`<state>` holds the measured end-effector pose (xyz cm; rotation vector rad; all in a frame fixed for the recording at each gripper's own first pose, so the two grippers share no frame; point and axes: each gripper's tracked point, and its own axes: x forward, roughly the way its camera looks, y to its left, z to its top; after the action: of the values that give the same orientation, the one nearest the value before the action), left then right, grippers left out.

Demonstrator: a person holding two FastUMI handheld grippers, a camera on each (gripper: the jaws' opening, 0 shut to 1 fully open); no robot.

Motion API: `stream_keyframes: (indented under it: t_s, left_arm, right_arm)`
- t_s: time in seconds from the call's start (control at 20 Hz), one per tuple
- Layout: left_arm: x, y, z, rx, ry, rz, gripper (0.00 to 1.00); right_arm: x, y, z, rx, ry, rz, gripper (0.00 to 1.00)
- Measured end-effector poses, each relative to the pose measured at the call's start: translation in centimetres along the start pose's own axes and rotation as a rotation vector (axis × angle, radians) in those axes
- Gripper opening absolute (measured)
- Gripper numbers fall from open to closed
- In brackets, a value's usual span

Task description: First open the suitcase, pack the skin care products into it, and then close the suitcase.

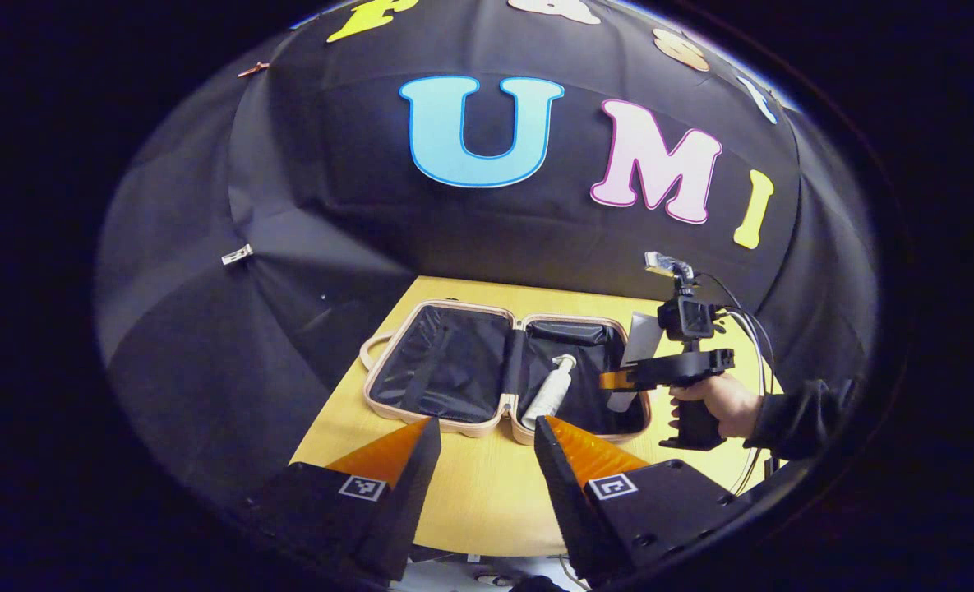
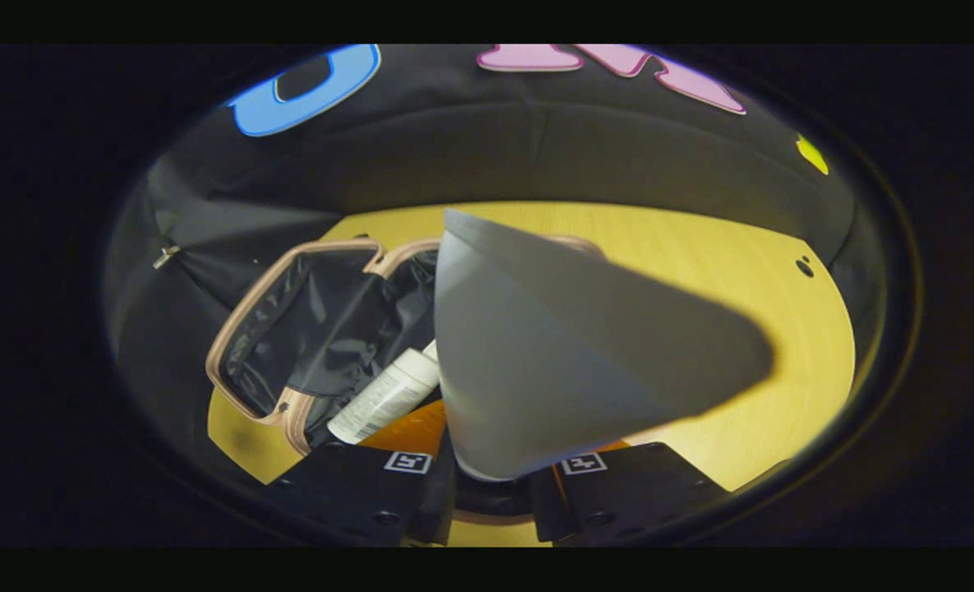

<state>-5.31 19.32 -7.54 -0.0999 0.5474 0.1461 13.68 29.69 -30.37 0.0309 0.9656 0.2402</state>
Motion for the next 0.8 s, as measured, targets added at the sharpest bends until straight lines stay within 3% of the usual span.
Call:
stream_keyframes:
  t_s: [0.05,0.15,0.2,0.3,0.4,0.45,0.5,0.55,0.8]
  left_arm:
    - [0.0,0.2,0.1,0.008,-0.008,-0.007,0.74]
    - [-0.2,0.9,-0.1,0.020,-0.010,-0.013,0.72]
    - [-0.1,1.3,-0.1,0.024,-0.007,-0.005,0.72]
    - [0.6,2.1,0.2,0.027,-0.005,0.029,0.72]
    - [1.4,2.2,0.6,0.000,-0.003,0.049,0.71]
    - [2.0,2.0,0.9,-0.014,-0.003,0.051,0.71]
    - [2.6,2.4,1.0,-0.020,-0.003,0.064,0.71]
    - [3.3,2.8,1.4,-0.020,-0.006,0.077,0.71]
    - [8.8,6.8,3.0,-0.036,-0.027,0.139,0.72]
  right_arm:
    - [0.7,-0.1,-0.6,0.001,0.033,-0.023,0.42]
    - [2.0,0.1,-1.7,0.029,0.092,-0.048,0.34]
    - [2.5,0.2,-2.6,0.064,0.140,-0.056,0.41]
    - [2.8,0.3,-3.5,0.144,0.213,-0.066,0.43]
    - [3.8,0.3,-2.4,0.177,0.184,-0.066,0.45]
    - [3.6,0.4,-2.2,0.186,0.197,-0.054,0.39]
    - [3.3,0.5,-2.0,0.204,0.210,-0.037,0.47]
    - [3.0,1.1,-1.8,0.224,0.211,-0.007,0.45]
    - [0.2,2.1,0.9,0.207,0.089,0.057,1.00]
